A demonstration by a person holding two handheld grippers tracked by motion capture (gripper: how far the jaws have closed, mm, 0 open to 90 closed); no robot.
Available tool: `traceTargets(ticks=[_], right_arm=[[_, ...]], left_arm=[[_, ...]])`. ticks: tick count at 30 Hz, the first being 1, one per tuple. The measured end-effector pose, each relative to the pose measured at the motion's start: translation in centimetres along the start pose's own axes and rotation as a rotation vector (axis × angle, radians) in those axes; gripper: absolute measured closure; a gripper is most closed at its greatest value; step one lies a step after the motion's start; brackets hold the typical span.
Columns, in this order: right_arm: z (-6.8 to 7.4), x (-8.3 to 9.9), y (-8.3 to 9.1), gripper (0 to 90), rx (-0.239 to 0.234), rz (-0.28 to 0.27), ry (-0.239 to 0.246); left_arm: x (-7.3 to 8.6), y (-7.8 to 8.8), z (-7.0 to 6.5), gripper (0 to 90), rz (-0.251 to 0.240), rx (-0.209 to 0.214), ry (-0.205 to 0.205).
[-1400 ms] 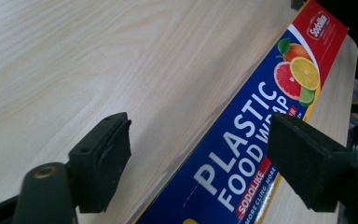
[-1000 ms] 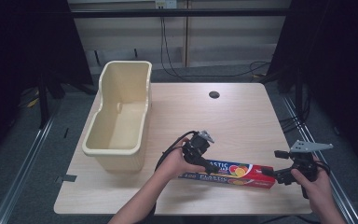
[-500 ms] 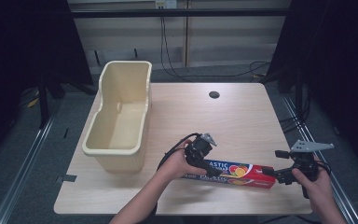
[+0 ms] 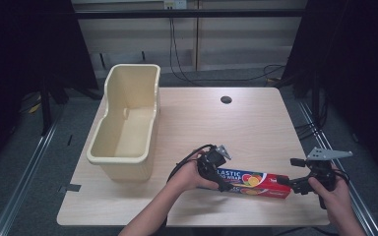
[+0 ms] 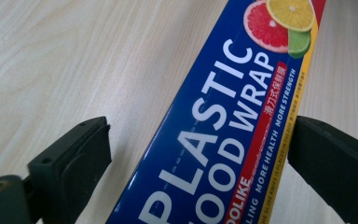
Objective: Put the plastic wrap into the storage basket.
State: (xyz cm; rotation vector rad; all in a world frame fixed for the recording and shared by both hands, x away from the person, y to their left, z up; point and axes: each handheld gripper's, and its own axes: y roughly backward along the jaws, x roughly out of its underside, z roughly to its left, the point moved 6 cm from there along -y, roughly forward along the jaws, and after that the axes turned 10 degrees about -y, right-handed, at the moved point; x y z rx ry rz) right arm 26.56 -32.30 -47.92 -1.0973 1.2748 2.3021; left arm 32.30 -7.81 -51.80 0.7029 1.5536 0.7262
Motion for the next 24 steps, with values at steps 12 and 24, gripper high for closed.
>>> traceTargets(ticks=[12, 24], right_arm=[[0.1, 0.0, 0.1, 2.3, -0.004, -0.001, 0.002], [0.1, -0.2, 0.1, 2.3, -0.003, -0.009, 0.003]], left_arm=[[0.4, 0.7, 0.1, 31.0, 0.065, 0.004, 0.029], [0.7, 1.0, 1.1, 30.2, 0.080, -0.034, 0.146]])
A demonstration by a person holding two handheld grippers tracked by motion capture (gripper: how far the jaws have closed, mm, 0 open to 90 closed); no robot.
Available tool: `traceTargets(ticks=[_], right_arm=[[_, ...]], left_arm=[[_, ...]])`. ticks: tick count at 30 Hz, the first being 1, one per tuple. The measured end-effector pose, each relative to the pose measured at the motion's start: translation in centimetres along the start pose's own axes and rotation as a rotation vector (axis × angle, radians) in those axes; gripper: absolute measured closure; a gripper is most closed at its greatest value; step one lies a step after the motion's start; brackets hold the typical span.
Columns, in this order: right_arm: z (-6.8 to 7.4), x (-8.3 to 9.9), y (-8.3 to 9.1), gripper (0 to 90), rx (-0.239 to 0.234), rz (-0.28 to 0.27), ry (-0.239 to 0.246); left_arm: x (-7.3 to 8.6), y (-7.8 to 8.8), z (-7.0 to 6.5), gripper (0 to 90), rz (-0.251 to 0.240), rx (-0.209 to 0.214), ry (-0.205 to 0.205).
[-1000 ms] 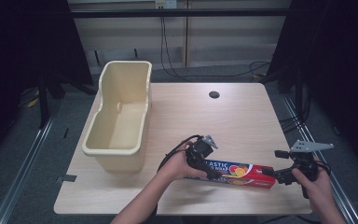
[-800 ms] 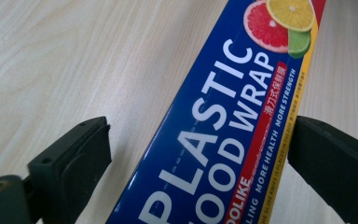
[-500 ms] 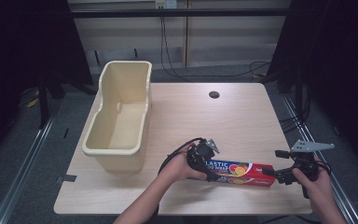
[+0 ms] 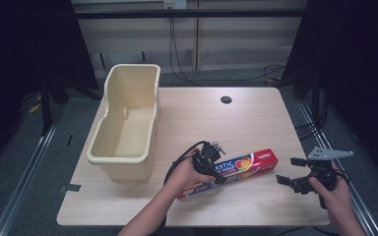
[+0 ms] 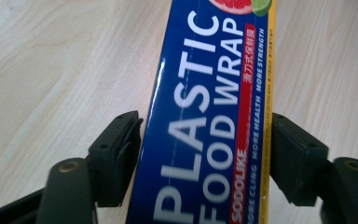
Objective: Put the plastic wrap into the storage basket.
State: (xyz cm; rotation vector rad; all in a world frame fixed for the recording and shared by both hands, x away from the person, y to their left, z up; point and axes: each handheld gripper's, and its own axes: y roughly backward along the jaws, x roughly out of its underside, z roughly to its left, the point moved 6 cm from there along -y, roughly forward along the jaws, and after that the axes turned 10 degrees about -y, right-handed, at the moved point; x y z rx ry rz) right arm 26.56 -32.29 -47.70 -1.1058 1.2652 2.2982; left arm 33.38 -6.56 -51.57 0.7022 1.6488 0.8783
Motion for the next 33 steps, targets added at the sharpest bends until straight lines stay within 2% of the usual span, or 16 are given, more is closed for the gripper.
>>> traceTargets(ticks=[6, 10, 13, 16, 19, 21, 27, 28, 33], right_arm=[[0.0, 0.1, -0.2, 2.3, 0.000, 0.005, 0.003], [-0.1, 0.1, -0.1, 2.3, 0.002, 0.006, -0.005], [-0.1, 0.1, -0.1, 2.4, -0.001, 0.007, -0.002], [-0.1, 0.1, 0.0, 2.3, -0.001, 0.004, -0.002], [-0.1, 0.1, 0.1, 2.3, -0.004, 0.001, 0.000], [-0.1, 0.1, 0.1, 2.4, -0.001, 0.001, -0.005], [-0.2, 0.0, 0.1, 2.3, 0.003, -0.002, -0.007], [-0.2, 0.0, 0.1, 2.3, 0.003, -0.003, -0.009], [-0.1, 0.1, 0.1, 2.3, -0.006, 0.002, -0.004]], left_arm=[[-0.9, -0.6, 0.0, 25.8, 0.012, -0.007, 0.001], [-1.7, -1.0, 0.1, 25.2, 0.019, 0.002, -0.019], [-2.0, -1.2, -0.1, 24.9, 0.015, -0.001, -0.019], [-2.6, -1.3, -0.1, 25.5, 0.031, -0.004, -0.018], [-2.8, -1.3, 0.0, 25.7, 0.034, -0.003, -0.033], [-3.0, -1.3, 0.0, 26.4, 0.031, -0.005, -0.022], [-3.2, -1.6, -0.1, 25.5, 0.048, -0.001, -0.022], [-3.3, -1.7, -0.1, 24.5, 0.055, 0.005, -0.035], [-3.5, -2.1, -0.1, 24.9, 0.065, 0.001, -0.027]])
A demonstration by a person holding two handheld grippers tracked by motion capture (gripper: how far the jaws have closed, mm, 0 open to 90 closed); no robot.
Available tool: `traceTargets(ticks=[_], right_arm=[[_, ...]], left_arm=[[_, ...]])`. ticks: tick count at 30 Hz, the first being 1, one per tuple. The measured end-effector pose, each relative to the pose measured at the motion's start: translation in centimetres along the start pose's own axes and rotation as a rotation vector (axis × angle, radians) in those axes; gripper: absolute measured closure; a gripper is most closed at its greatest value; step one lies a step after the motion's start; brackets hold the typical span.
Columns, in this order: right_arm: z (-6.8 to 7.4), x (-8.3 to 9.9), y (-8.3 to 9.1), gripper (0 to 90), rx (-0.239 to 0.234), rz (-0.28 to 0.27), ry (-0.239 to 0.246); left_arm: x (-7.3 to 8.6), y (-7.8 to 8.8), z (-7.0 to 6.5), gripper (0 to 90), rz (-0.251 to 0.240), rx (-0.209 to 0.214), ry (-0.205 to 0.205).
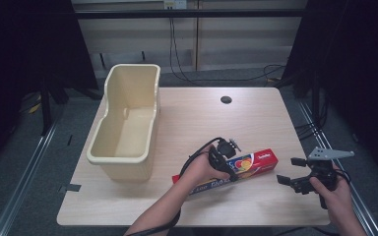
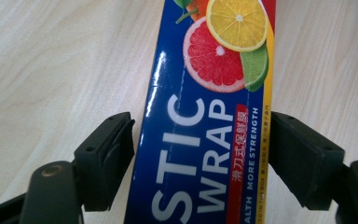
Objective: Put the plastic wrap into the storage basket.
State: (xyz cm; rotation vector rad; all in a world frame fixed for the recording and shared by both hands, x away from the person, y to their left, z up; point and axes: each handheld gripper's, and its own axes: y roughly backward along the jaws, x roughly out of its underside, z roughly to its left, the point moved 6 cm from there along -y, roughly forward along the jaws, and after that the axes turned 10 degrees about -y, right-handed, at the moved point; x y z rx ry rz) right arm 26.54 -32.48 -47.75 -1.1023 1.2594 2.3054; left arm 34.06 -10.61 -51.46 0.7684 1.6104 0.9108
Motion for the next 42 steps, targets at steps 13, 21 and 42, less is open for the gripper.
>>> traceTargets(ticks=[13, 21, 42], right_arm=[[-0.2, 0.1, 0.0, 2.4, 0.008, 0.000, -0.003], [-0.1, 0.0, 0.0, 2.4, 0.007, -0.004, -0.001], [-0.1, -0.1, 0.0, 2.3, 0.011, -0.003, -0.004]], left_arm=[[-0.5, 0.2, -0.6, 39.4, 0.093, -0.025, -0.036], [-0.2, 1.4, -0.5, 40.5, 0.100, -0.004, 0.020], [-0.8, 7.3, 1.3, 40.6, 0.071, -0.018, 0.117]])
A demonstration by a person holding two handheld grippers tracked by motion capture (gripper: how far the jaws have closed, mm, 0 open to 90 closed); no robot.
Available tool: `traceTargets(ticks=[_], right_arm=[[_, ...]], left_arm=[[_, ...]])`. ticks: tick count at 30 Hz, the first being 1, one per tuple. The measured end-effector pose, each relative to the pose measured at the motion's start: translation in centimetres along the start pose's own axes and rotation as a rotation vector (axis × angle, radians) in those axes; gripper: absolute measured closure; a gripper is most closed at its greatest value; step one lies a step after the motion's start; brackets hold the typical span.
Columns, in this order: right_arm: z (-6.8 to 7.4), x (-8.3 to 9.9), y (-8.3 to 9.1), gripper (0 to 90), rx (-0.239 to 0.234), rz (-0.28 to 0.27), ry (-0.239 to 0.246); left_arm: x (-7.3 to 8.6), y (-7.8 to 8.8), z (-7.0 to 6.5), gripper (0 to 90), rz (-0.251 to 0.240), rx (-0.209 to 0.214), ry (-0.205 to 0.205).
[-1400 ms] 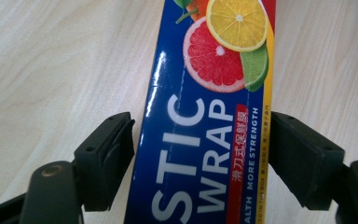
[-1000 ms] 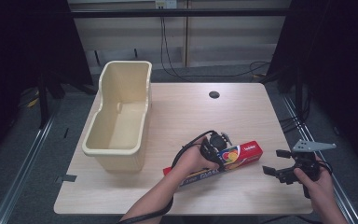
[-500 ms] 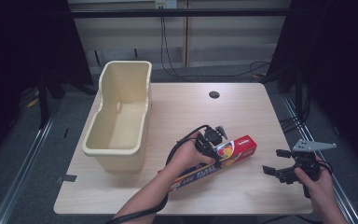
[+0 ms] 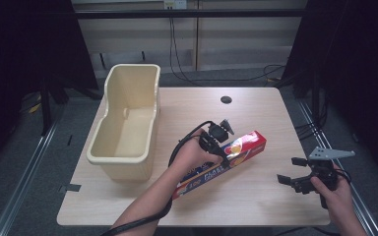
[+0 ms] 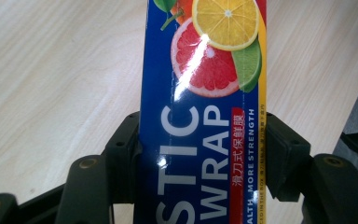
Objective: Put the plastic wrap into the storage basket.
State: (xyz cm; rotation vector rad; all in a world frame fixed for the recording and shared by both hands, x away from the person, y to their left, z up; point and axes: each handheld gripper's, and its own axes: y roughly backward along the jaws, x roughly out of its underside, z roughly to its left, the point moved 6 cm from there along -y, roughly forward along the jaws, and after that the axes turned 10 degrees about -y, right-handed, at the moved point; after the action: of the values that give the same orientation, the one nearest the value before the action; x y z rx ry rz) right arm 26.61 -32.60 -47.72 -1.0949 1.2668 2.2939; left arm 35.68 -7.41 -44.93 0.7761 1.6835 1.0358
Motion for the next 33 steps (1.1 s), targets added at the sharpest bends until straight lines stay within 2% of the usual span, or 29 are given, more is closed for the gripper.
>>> traceTargets(ticks=[3, 12, 13, 15, 18, 21, 24, 25, 26, 30, 32, 33], right_arm=[[0.1, 0.0, 0.0, 2.3, -0.001, 0.002, 0.001], [0.1, 0.0, 0.0, 2.3, -0.002, 0.002, 0.001], [0.2, 0.0, 0.0, 2.3, -0.005, 0.004, 0.001], [0.2, -0.1, 0.0, 2.3, -0.003, 0.002, 0.001], [0.2, -0.1, 0.0, 2.3, -0.006, 0.001, 0.005], [0.3, -0.1, -0.1, 2.3, -0.007, 0.004, 0.010], [0.3, -0.1, -0.1, 2.3, -0.008, 0.005, 0.010], [0.3, -0.1, -0.1, 2.3, -0.006, 0.005, 0.009], [0.3, -0.1, -0.1, 2.3, -0.006, 0.003, 0.008], [0.3, -0.1, 0.0, 2.3, -0.008, 0.002, 0.008], [0.3, -0.1, 0.0, 2.3, -0.006, 0.001, 0.008], [0.4, -0.1, 0.0, 2.3, -0.007, 0.003, 0.006]], left_arm=[[0.0, 0.9, 0.3, 40.5, -0.003, -0.006, 0.025], [0.3, 3.4, 1.1, 40.7, 0.001, -0.016, 0.053], [0.2, 4.0, 1.2, 40.7, -0.012, -0.017, 0.080], [0.3, 4.6, 1.3, 40.7, -0.011, -0.017, 0.093], [0.3, 5.3, 1.4, 40.7, -0.012, -0.015, 0.104], [0.1, 6.6, 1.6, 40.7, -0.016, -0.030, 0.110], [0.1, 7.2, 1.7, 40.8, -0.021, -0.039, 0.119], [0.1, 7.5, 1.8, 40.8, -0.009, -0.041, 0.108], [0.0, 7.7, 1.7, 40.7, -0.014, -0.049, 0.124], [0.0, 8.9, 1.8, 40.8, -0.003, -0.053, 0.122], [-0.1, 9.3, 1.8, 40.8, -0.015, -0.053, 0.143], [0.0, 9.7, 1.9, 40.8, -0.006, -0.049, 0.134]])
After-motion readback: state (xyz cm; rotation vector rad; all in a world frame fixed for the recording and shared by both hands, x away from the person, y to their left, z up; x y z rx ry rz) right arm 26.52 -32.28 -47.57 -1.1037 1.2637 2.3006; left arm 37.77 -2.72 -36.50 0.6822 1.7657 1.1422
